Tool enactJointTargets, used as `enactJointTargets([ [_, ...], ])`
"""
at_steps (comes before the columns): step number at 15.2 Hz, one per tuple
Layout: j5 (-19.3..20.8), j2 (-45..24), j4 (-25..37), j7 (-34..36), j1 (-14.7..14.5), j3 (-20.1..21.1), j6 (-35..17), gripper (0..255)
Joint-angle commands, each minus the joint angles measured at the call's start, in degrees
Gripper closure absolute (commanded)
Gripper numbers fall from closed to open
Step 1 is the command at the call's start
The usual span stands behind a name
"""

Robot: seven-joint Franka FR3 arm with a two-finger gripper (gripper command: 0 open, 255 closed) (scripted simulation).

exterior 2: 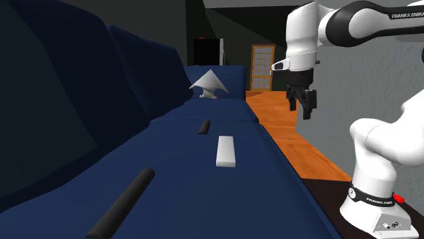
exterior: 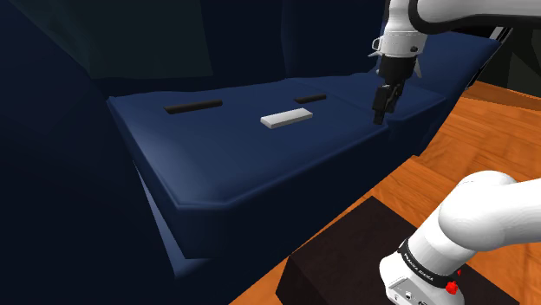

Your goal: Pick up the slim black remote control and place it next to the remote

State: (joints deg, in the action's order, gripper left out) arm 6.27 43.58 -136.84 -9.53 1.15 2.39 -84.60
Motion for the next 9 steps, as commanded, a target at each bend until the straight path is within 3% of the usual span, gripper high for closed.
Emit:
enactJointTargets([
  [1,0.00,0.00,0.00,0.00,0.00,0.00,0.00,0],
  [9,6.65,-10.50,5.88,-24.53,-2.05,-12.11,-7.68,0],
])
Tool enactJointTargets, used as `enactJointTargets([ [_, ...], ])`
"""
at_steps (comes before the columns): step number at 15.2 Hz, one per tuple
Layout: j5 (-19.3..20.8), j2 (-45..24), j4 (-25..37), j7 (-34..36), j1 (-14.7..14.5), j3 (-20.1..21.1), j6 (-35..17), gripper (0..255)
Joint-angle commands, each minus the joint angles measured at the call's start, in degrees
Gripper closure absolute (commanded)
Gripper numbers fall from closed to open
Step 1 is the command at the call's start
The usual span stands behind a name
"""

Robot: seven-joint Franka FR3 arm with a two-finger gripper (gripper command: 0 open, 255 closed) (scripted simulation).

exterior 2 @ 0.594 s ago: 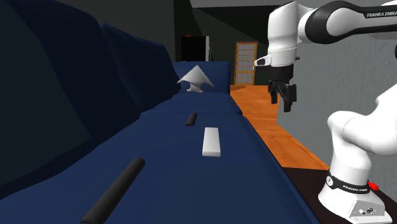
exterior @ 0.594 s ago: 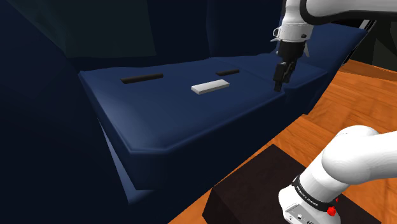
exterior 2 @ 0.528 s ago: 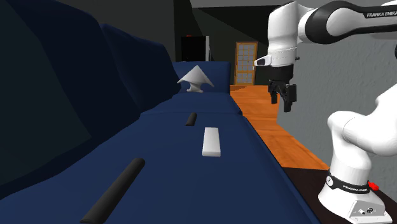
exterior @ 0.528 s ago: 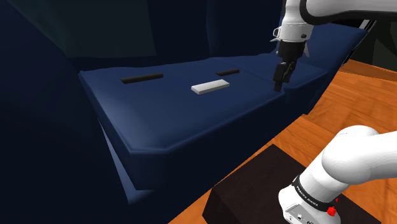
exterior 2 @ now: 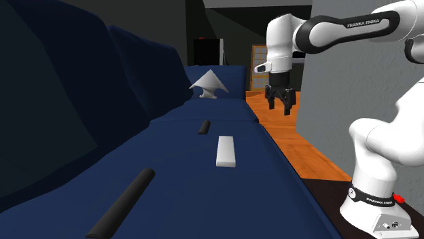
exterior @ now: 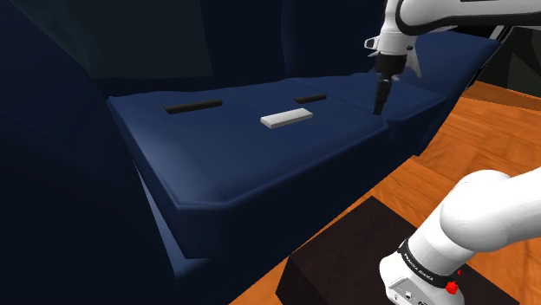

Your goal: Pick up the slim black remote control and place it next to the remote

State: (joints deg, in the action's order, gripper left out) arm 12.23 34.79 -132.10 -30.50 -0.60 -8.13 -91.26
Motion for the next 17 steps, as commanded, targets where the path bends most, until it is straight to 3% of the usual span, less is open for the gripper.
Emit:
enactJointTargets([
  [1,1.02,-3.46,2.34,-6.60,-0.67,-2.94,-1.96,0],
  [8,-0.23,-17.77,13.25,-28.03,-3.56,-11.17,-7.42,0],
  [17,-10.15,-39.89,33.65,-55.72,-4.19,-16.16,-8.72,0],
])
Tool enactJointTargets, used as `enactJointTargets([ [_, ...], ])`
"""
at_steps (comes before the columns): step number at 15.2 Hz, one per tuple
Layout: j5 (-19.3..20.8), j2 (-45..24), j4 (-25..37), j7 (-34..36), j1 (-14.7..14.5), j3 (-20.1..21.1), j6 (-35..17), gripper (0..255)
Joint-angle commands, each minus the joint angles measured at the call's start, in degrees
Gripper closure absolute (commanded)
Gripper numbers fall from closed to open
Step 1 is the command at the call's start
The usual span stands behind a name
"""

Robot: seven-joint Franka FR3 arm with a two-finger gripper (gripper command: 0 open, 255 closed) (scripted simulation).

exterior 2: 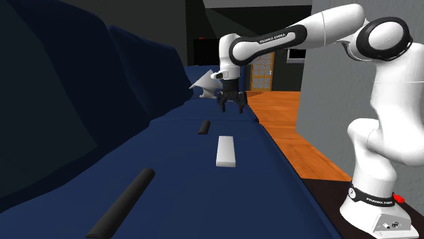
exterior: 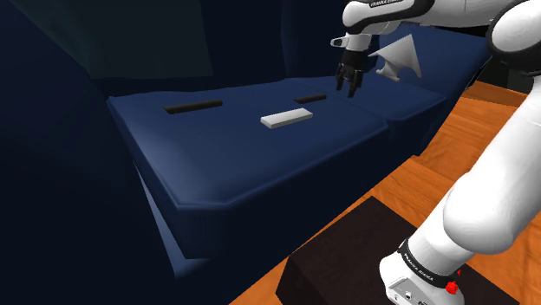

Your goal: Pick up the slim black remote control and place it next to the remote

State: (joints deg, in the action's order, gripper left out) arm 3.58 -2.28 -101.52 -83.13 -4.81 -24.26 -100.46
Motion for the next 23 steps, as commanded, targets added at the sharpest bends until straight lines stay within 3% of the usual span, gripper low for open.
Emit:
enactJointTargets([
  [1,-2.82,-5.41,5.82,-5.93,0.40,-0.01,0.90,0],
  [9,-11.58,-26.80,33.34,-24.57,5.89,3.78,8.72,0],
  [10,-11.73,-27.52,34.43,-25.00,6.16,4.06,9.11,0],
  [17,-11.46,-26.31,26.64,-25.15,5.28,4.11,2.57,0],
  [23,-11.46,-26.31,26.64,-25.15,5.28,4.11,2.57,0],
])
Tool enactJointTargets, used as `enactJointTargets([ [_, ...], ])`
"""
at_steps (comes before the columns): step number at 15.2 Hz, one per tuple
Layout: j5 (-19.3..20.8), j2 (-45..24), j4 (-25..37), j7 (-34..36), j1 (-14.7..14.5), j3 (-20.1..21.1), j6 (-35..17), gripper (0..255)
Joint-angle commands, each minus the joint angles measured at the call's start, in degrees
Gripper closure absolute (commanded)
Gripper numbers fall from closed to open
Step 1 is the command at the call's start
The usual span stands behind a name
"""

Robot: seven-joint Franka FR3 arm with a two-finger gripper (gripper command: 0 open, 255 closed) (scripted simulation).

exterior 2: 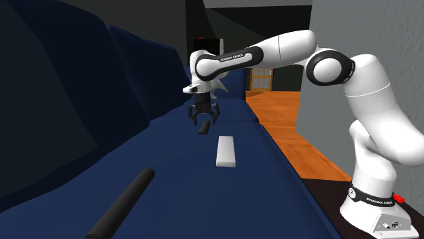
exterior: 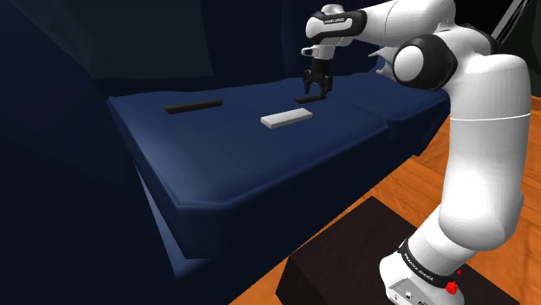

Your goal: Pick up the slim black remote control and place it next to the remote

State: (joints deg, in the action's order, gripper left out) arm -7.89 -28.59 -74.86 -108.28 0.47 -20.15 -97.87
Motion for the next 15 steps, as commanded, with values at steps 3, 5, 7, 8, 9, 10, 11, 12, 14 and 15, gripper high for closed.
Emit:
enactJointTargets([
  [3,0.00,0.00,-0.01,0.00,0.00,0.00,-0.01,255],
  [5,0.00,0.00,-0.01,0.00,0.00,0.00,-0.01,255],
  [7,0.01,0.03,-0.03,0.02,-0.02,0.00,0.00,255],
  [8,0.00,0.02,0.06,0.00,0.01,0.00,0.07,255],
  [9,0.00,0.01,0.04,0.00,0.00,0.00,0.05,255],
  [10,0.01,0.03,0.04,0.02,-0.01,0.00,0.07,255],
  [11,0.00,0.03,0.03,-0.01,0.01,-0.01,0.06,255],
  [12,0.00,0.00,-0.02,0.00,0.00,0.00,-0.02,255],
  [14,0.02,0.00,1.54,0.04,0.14,-0.04,1.52,255],
  [15,0.02,-0.05,2.40,0.05,0.23,-0.05,2.33,255],
])
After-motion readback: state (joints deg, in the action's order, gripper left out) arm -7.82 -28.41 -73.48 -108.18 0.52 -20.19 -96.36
